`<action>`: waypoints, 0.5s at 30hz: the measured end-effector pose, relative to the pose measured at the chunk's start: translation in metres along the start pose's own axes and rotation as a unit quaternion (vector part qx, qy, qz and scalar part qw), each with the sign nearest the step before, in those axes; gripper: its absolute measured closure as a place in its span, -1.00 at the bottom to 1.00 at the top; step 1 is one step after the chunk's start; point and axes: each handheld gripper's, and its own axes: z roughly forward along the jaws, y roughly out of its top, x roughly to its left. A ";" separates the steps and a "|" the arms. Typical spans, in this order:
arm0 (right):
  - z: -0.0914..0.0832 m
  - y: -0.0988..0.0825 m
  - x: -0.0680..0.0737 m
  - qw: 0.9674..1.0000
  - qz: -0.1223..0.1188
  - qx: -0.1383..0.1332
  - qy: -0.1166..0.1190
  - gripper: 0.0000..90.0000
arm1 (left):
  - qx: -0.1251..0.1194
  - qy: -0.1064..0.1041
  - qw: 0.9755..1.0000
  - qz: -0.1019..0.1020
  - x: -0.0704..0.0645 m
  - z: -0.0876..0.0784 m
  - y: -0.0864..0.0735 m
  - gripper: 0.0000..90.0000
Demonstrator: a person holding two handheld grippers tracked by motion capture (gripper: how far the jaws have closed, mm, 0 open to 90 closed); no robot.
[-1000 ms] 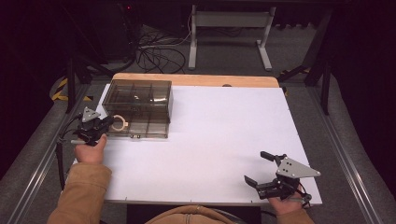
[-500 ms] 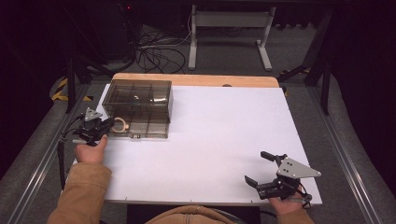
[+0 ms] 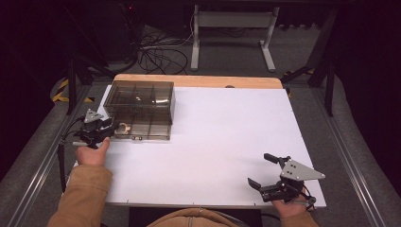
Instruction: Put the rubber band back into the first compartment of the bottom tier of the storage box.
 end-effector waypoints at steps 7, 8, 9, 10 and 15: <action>0.001 0.000 0.000 1.000 0.001 -0.001 0.003 -0.97 | -0.021 -0.015 1.000 0.006 -0.008 -0.013 0.006 0.21; 0.001 0.000 0.000 1.000 0.001 0.000 0.003 -0.97 | -0.024 -0.016 1.000 0.006 -0.010 -0.014 0.006 0.18; 0.001 0.000 0.000 1.000 0.001 0.000 0.003 -0.97 | -0.026 -0.019 0.999 0.009 -0.011 -0.015 0.007 0.16; 0.001 0.000 0.000 1.000 0.000 -0.001 0.003 -0.97 | -0.029 -0.021 0.999 0.010 -0.013 -0.017 0.008 0.15; 0.001 0.000 0.000 1.000 0.001 -0.001 0.004 -0.97 | -0.042 -0.029 0.999 0.017 -0.019 -0.026 0.013 0.05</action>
